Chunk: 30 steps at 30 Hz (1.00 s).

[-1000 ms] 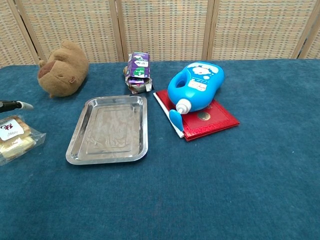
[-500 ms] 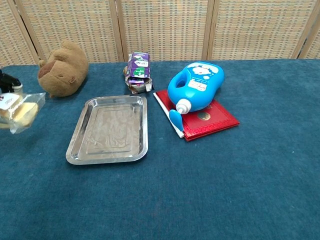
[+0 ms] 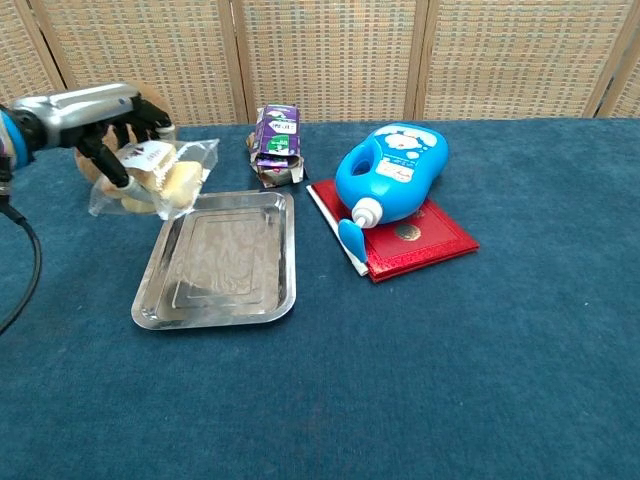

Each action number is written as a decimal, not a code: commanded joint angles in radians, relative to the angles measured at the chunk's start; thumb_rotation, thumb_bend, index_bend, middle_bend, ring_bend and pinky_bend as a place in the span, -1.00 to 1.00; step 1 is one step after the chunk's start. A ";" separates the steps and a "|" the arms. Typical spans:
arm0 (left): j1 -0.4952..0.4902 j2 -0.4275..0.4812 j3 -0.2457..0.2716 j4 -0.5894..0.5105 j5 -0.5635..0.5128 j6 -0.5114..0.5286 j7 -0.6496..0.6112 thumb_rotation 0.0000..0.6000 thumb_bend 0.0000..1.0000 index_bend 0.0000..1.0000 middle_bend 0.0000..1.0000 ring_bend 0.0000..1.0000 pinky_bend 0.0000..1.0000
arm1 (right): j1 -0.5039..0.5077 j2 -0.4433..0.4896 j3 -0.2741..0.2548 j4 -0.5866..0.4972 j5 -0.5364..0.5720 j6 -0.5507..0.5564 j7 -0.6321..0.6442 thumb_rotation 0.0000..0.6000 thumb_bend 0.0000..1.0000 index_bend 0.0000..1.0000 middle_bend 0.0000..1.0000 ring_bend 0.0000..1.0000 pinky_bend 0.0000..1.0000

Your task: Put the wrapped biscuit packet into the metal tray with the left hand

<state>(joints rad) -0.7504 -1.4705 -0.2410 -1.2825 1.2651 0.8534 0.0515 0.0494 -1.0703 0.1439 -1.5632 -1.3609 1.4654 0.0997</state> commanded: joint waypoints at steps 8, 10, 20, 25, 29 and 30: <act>-0.091 -0.158 0.006 0.073 -0.165 -0.084 0.158 1.00 -1.00 0.25 0.18 -0.10 -0.03 | 0.003 -0.002 0.005 0.005 0.015 -0.011 0.001 1.00 -1.00 -1.00 -1.00 -1.00 -1.00; -0.091 -0.169 0.013 0.083 -0.172 -0.085 0.159 1.00 -1.00 0.24 0.12 -0.10 -0.07 | 0.003 -0.001 0.006 0.006 0.016 -0.013 0.006 1.00 -1.00 -1.00 -1.00 -1.00 -1.00; -0.106 -0.034 0.009 -0.074 -0.330 -0.131 0.240 1.00 -1.00 -1.00 -1.00 -1.00 -1.00 | -0.002 0.005 0.004 0.003 0.004 -0.001 0.021 1.00 -1.00 -1.00 -1.00 -1.00 -1.00; -0.035 0.114 -0.026 -0.244 -0.266 0.009 0.183 1.00 -1.00 -1.00 -1.00 -1.00 -1.00 | -0.004 0.009 0.002 -0.002 -0.006 0.005 0.029 1.00 -1.00 -1.00 -1.00 -1.00 -1.00; 0.081 0.246 -0.006 -0.381 -0.187 0.149 0.119 1.00 -1.00 -1.00 -1.00 -1.00 -1.00 | -0.005 0.010 -0.003 -0.004 -0.019 0.010 0.028 1.00 -1.00 -1.00 -1.00 -1.00 -1.00; 0.125 0.281 0.013 -0.413 -0.158 0.196 0.101 1.00 -1.00 -1.00 -1.00 -1.00 -1.00 | -0.005 0.010 -0.004 -0.003 -0.022 0.011 0.026 1.00 -1.00 -1.00 -1.00 -1.00 -1.00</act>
<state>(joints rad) -0.7283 -1.2904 -0.2481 -1.5978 1.0345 0.9375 0.2101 0.0448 -1.0605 0.1408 -1.5665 -1.3819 1.4753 0.1260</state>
